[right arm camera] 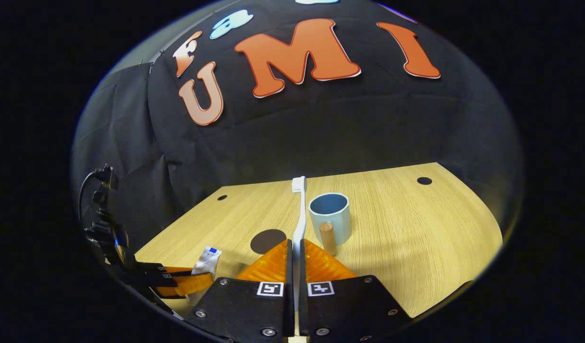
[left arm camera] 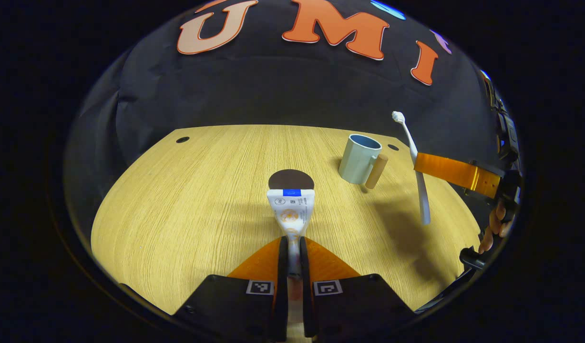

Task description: Put the toothbrush and toothpaste on the desktop into the cup, then pick up the cup and place it on the coaster on the desktop.

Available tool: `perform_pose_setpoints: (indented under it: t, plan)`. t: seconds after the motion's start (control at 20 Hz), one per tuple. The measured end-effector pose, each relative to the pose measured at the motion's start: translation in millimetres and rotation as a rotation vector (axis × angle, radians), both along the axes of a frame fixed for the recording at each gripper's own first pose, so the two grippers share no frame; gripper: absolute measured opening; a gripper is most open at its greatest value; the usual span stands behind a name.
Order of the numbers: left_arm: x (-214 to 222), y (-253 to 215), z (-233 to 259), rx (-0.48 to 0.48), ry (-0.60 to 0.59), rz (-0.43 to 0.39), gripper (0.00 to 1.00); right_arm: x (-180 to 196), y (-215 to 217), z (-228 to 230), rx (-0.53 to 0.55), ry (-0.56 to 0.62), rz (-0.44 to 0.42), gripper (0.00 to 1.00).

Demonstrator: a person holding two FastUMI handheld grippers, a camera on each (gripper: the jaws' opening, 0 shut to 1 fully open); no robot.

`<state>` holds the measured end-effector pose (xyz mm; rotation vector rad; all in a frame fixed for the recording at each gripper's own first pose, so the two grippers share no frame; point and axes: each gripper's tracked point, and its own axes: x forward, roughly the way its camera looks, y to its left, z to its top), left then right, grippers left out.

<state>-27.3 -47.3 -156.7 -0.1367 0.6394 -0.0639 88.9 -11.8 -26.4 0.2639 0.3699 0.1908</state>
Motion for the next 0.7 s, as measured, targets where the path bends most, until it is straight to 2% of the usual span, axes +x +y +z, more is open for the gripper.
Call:
perform_pose_setpoints:
  t: [0.2, 0.7]
  plan:
    - [0, -1, 8, -0.027, -0.029, -0.003, 0.17, 19, -6, 12, 0.003, -0.068, -0.006, 0.04]
    - [9, 20, 19, -0.017, -0.070, 0.027, 0.16, 70, -12, 30, 0.032, -0.172, -0.031, 0.04]
